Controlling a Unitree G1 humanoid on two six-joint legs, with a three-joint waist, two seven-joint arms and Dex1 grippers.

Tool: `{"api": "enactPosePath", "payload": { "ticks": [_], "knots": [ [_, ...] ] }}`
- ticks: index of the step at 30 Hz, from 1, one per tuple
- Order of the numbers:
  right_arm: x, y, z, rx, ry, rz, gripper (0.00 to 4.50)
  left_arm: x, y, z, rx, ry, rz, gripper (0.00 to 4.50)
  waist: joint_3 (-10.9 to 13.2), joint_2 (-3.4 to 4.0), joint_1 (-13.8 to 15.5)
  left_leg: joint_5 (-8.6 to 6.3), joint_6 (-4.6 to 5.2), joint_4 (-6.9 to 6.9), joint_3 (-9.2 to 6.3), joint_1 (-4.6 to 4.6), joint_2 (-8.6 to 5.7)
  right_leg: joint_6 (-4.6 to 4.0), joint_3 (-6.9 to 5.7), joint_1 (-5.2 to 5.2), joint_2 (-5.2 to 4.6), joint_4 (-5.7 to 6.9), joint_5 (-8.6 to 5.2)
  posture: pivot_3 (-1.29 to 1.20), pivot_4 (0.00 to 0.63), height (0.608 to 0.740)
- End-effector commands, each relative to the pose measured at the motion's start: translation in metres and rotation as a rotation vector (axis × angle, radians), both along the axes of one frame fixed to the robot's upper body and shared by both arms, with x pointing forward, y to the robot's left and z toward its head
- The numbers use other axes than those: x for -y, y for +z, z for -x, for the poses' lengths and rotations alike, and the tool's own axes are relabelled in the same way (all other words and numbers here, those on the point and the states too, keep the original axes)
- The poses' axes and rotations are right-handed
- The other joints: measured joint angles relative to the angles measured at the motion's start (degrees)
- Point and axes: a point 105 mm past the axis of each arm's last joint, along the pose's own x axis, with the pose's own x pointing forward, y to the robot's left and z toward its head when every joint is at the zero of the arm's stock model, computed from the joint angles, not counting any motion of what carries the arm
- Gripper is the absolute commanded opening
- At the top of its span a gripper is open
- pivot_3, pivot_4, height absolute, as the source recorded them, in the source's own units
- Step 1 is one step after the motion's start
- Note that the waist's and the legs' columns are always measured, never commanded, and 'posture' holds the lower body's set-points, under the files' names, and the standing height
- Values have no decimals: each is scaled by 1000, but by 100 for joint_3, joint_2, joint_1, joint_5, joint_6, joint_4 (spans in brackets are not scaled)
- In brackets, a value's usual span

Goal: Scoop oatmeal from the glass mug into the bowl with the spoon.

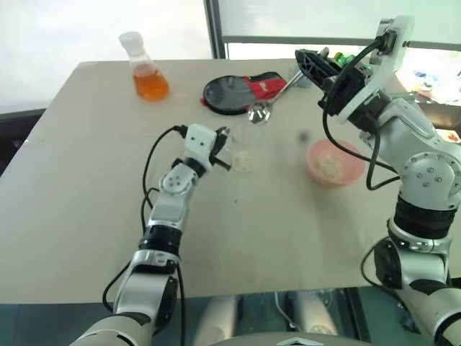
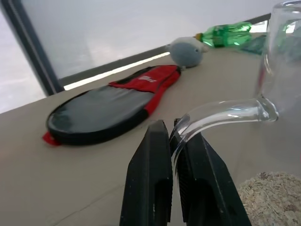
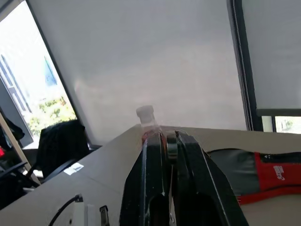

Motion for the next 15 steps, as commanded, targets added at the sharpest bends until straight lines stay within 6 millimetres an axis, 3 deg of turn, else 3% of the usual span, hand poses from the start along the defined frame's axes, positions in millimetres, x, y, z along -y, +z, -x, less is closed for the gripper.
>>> {"api": "enactPosePath", "payload": {
  "ticks": [1, 8, 15],
  "knots": [
    [-9, -2, 10, 53, 27, 62, 0, 12, 6, -1, 15, -56, -26, 13, 0, 0, -4, 0, 1, -1, -1, 0, 1, 0, 0, 0, 1, 0, 0, 0, 150, 740],
    [-18, -51, -5, 55, -52, 339, 0, 32, 4, 3, -1, -155, -63, 13, 0, 0, -10, 0, 1, 1, 0, 0, 0, 0, -1, 0, 1, 1, 0, 0, 150, 740],
    [-32, -65, -16, 111, -65, 422, 0, 42, 3, 3, 11, -189, -99, 13, 0, -1, 4, 2, -3, 2, -2, 0, 1, 0, -2, 0, 3, 1, 0, 0, 150, 740]
  ]
}}
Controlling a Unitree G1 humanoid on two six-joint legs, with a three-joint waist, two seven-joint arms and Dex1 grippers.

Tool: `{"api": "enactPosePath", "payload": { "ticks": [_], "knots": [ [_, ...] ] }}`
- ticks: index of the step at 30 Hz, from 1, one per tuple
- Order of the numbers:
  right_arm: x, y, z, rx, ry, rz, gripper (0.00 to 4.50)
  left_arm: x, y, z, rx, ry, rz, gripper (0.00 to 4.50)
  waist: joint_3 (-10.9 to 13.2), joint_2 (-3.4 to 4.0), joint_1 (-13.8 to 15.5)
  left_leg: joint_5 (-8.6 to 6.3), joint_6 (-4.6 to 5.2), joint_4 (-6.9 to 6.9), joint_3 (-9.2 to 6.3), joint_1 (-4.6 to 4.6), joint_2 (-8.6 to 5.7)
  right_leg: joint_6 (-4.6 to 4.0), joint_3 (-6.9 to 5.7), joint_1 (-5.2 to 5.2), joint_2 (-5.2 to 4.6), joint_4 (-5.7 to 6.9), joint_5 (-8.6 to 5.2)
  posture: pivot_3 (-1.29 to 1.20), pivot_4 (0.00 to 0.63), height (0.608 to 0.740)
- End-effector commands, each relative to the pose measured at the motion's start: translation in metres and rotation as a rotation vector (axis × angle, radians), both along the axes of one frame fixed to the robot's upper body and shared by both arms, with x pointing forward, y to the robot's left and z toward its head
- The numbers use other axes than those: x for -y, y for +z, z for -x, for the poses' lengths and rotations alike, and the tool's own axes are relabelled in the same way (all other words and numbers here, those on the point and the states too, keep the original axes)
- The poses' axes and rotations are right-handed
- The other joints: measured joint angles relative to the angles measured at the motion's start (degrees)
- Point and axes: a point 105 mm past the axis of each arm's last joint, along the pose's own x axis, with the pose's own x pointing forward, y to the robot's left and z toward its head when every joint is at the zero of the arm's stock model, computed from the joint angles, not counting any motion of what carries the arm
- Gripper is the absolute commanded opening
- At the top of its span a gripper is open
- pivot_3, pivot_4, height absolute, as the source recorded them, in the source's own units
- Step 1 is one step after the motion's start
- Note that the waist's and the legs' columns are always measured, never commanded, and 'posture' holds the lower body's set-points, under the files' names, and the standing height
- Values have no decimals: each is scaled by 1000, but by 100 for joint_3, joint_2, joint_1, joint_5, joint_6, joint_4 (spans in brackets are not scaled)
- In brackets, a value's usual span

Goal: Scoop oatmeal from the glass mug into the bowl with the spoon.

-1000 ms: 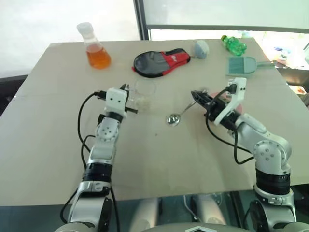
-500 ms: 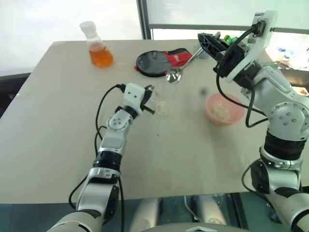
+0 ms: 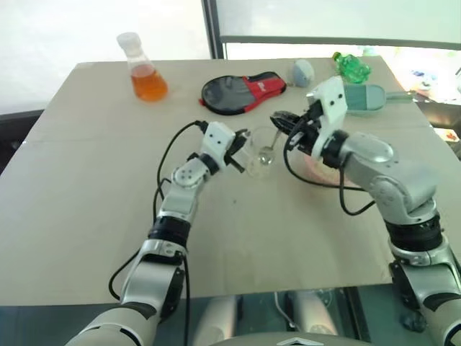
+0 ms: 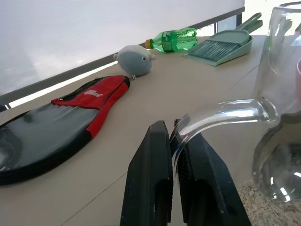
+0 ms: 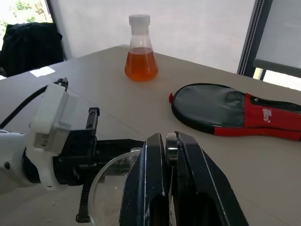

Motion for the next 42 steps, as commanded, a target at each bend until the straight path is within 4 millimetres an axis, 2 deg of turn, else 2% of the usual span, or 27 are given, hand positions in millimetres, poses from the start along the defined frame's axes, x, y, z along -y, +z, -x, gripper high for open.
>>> {"api": "enactPosePath", "payload": {
  "ticks": [1, 4, 6, 9, 13, 22, 36, 39, 42],
  "knots": [
    [-3, 11, 0, 96, 5, 27, 0, 9, 3, 1, 22, -34, -35, 13, 0, 0, 3, 0, 0, 0, 0, 0, 0, 0, 0, 0, 0, -1, 0, 0, 150, 740],
    [-7, 4, 3, 59, 24, 25, 0, 10, 3, 1, 27, -38, -41, 13, 0, 0, 0, 0, 0, 0, 0, 0, 0, 0, 0, 0, 0, -1, 0, 0, 150, 740],
    [-8, 0, 6, -23, 30, -49, 0, 9, 2, 1, 27, -34, -43, 13, 0, 0, -1, 0, 0, 0, -1, 0, 0, 0, 0, 0, 0, 0, 0, 0, 150, 740],
    [-5, 8, 6, -126, 4, -188, 0, 8, -1, 1, 23, -28, -49, 13, 0, 0, 1, 1, -1, 0, -2, 0, 3, 0, -1, 0, 0, 0, 0, 0, 150, 740],
    [6, 18, 2, -185, -47, -278, 0, 7, -7, 2, 12, -25, -54, 13, 0, 0, 7, 1, -1, 0, -2, -1, 2, 0, 0, 0, -2, 1, 0, 0, 150, 740],
    [24, 38, 0, -179, -87, -327, 0, 7, -17, 3, -11, -27, -64, 13, 0, 0, 2, 0, 1, 0, -1, 0, 0, 0, 0, 0, -1, 3, 0, 0, 150, 740],
    [35, 55, 6, -194, -92, -390, 0, 10, -27, 4, -36, -35, -69, 13, -2, 2, 8, -3, 6, 0, -1, 3, 0, 0, 0, 0, -1, 10, 0, 0, 150, 740],
    [36, 53, 8, -185, -101, -342, 0, 11, -28, 4, -38, -36, -69, 13, -3, 2, 12, -3, 6, 0, -2, 3, 0, 0, 0, 1, -1, 11, 0, 0, 150, 740],
    [34, 50, 8, -226, -98, -394, 0, 11, -28, 4, -39, -38, -67, 13, -6, 2, 3, -4, 7, 0, -1, 4, 0, 0, 0, 1, -1, 11, 0, 0, 150, 740]
  ]
}}
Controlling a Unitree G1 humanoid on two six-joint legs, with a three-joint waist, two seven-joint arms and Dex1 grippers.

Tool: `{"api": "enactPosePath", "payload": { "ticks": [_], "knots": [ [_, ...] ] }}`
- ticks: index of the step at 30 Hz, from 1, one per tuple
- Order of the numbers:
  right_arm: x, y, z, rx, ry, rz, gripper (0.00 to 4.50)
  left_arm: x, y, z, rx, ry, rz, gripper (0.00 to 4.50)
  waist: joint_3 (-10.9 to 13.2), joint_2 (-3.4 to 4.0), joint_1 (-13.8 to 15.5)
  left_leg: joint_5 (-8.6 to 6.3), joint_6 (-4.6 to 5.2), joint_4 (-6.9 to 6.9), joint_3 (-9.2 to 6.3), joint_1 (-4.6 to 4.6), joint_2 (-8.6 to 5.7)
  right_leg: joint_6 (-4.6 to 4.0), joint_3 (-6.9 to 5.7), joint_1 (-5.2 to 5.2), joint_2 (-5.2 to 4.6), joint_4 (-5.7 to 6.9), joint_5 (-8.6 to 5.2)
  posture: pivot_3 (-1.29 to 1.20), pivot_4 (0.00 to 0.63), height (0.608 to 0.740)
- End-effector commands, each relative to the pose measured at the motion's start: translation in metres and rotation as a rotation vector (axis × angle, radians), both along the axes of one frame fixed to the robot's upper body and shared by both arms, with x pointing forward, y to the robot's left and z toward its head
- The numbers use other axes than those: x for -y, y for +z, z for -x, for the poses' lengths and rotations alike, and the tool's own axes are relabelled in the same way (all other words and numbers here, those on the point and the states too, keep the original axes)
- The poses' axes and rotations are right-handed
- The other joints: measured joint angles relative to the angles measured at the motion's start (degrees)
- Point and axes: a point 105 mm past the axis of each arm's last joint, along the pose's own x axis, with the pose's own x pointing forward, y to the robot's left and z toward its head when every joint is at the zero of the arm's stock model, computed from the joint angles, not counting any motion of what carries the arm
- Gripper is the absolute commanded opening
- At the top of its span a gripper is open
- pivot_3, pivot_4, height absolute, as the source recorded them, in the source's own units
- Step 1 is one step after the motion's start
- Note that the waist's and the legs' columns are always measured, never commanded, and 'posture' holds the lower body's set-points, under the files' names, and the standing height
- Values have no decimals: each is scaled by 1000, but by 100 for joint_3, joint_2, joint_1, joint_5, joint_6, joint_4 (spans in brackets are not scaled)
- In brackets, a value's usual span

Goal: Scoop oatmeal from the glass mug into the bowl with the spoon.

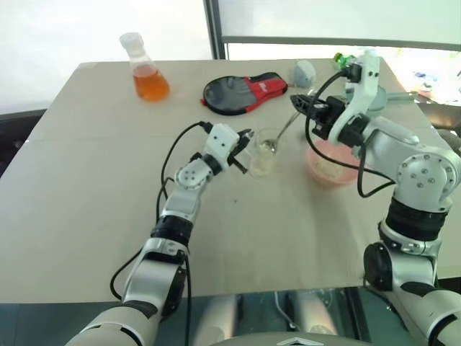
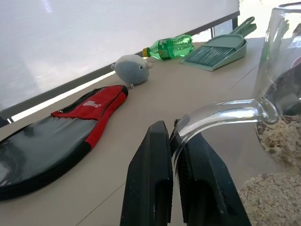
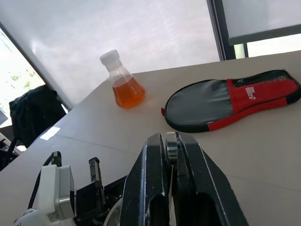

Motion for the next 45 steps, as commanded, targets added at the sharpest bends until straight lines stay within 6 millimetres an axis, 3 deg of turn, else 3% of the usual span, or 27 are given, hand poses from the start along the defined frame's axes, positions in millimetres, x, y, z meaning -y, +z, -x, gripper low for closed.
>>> {"api": "enactPosePath", "payload": {
  "ticks": [1, 8, 12, 20, 28, 45],
  "knots": [
    [0, 11, 8, 56, 3, 17, 0, 5, -25, 2, -73, -20, -55, 13, -2, 1, -1, 0, 0, 0, 0, 1, 0, 0, 0, 0, 0, 3, 0, 0, 150, 740],
    [4, 7, 7, 35, -11, 14, 0, 6, -25, 2, -76, -22, -55, 13, -5, 5, 5, -6, 11, 1, -1, 1, -1, 0, 0, 0, 0, 4, 0, 0, 150, 740],
    [6, 3, 4, -31, -27, -85, 0, 7, -26, 2, -77, -24, -53, 13, -7, 5, 2, -6, 11, 1, 0, 2, -1, 0, 0, 1, -1, 5, 0, 0, 150, 740],
    [32, -18, -3, -209, -121, -269, 0, 4, -32, 2, -99, -10, -27, 13, -13, 10, 8, -6, 11, 2, 0, 2, 0, 0, 1, 0, -1, 9, 0, 0, 150, 740],
    [54, -27, -3, -319, -185, -424, 0, -1, -48, 5, -131, -4, -30, 13, -45, 26, 7, -8, 16, 2, 0, 10, -1, 0, 1, 9, -2, 10, 0, 0, 150, 740],
    [81, -41, 1, -495, -294, -684, 0, 4, -56, 6, -177, -5, 63, 13, -96, 37, 15, -9, 22, 3, -8, 26, -2, 1, -12, 43, -1, -6, -1, 0, 150, 740]
  ]
}}
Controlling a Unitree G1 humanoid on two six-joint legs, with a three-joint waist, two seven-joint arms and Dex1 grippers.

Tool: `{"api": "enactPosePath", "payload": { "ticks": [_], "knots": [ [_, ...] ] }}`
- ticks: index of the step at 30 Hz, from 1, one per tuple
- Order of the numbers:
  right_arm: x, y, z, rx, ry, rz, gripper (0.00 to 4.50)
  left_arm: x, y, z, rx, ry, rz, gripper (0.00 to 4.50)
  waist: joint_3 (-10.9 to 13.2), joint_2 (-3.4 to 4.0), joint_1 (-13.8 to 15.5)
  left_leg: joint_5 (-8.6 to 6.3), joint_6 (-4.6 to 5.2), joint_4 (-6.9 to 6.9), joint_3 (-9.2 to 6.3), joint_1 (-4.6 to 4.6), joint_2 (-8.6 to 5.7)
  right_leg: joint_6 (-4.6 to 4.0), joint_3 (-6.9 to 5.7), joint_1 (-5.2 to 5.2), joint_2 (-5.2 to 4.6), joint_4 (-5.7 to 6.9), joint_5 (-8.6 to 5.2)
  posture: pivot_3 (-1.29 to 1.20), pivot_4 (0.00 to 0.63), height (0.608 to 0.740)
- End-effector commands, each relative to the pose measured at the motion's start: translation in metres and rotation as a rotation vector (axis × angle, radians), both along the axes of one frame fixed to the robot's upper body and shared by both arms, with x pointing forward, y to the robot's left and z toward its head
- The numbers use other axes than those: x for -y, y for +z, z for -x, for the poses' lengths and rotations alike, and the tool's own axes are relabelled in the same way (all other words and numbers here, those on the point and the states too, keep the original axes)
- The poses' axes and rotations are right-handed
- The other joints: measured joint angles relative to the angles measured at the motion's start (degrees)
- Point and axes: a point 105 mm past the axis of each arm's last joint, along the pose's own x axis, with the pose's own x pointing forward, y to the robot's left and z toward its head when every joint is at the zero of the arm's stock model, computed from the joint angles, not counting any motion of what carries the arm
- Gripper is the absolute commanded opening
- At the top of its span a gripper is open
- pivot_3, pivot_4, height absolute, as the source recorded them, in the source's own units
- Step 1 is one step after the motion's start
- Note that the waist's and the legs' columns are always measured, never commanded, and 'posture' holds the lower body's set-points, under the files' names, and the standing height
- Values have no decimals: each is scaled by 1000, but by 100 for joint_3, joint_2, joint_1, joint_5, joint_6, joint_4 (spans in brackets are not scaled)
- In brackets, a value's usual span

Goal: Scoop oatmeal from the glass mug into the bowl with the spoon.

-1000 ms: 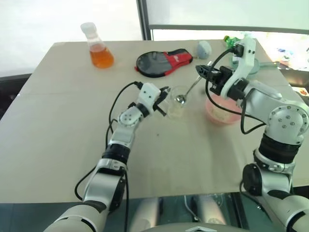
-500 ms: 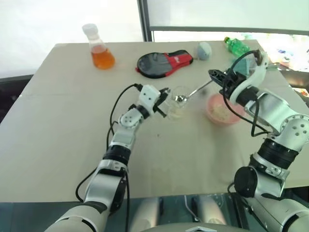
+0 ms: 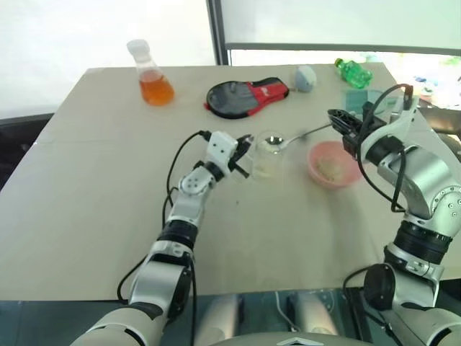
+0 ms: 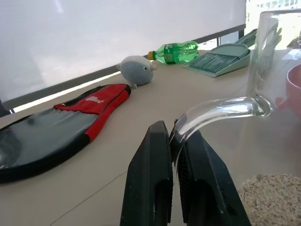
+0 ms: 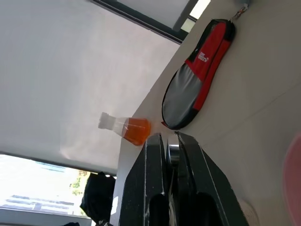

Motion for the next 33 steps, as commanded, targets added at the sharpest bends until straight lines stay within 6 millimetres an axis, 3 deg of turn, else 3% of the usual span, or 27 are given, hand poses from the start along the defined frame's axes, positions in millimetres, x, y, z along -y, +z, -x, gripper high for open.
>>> {"api": "enactPosePath", "payload": {
  "ticks": [1, 13, 33],
  "knots": [
    [11, -5, 1, -50, -67, -18, 0, 7, -35, 6, -118, -29, -40, 13, -1, 2, -2, 0, 0, 0, -1, 3, 0, 0, -2, 5, 0, -4, 0, 0, 150, 740],
    [7, -9, 5, -83, -100, -106, 0, 32, -36, 8, -135, -77, -15, 13, -3, 3, 18, -1, 2, 0, -14, 18, -1, 1, -19, 38, -1, -23, 0, 0, 150, 740],
    [-1, -11, 12, -112, -106, -321, 0, 36, -39, 4, -153, -77, -15, 13, -2, 3, 5, -1, 2, 0, -17, 19, 0, 1, -21, 40, 1, -23, -1, 0, 150, 740]
  ]
}}
